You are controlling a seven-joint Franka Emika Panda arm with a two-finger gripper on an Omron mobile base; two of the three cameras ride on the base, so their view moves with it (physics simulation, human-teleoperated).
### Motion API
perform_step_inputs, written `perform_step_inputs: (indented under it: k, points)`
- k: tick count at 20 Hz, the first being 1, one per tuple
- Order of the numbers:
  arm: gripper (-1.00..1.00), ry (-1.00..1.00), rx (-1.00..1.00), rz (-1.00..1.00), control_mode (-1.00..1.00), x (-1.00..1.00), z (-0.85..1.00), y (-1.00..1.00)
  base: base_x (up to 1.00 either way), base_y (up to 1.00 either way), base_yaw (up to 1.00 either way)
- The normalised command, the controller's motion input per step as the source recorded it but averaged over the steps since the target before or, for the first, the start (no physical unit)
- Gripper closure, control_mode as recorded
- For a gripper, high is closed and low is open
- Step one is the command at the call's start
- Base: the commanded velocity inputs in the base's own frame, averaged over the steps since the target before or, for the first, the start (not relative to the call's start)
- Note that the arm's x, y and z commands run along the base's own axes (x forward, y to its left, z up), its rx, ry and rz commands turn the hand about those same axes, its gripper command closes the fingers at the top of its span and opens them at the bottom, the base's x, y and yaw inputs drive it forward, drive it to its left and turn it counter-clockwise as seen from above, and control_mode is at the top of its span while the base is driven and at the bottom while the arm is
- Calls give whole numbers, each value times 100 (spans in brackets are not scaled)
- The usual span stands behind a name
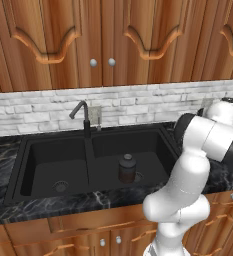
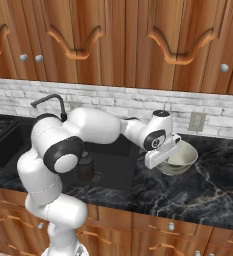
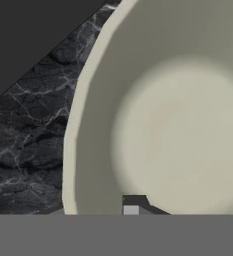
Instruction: Place the bowl in the left basin and the jug in the right basin of the sink.
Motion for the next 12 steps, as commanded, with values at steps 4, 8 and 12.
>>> perform_step_inputs:
  k: [4,8,12]
  points:
    - [100,-15,0,0,-100,-40,25,17,0,0,0]
    - [100,-20,0,1,-100,-44,31,21,0,0,0]
    - [100,-10,-1,4,-100,-39,36,21,0,0,0]
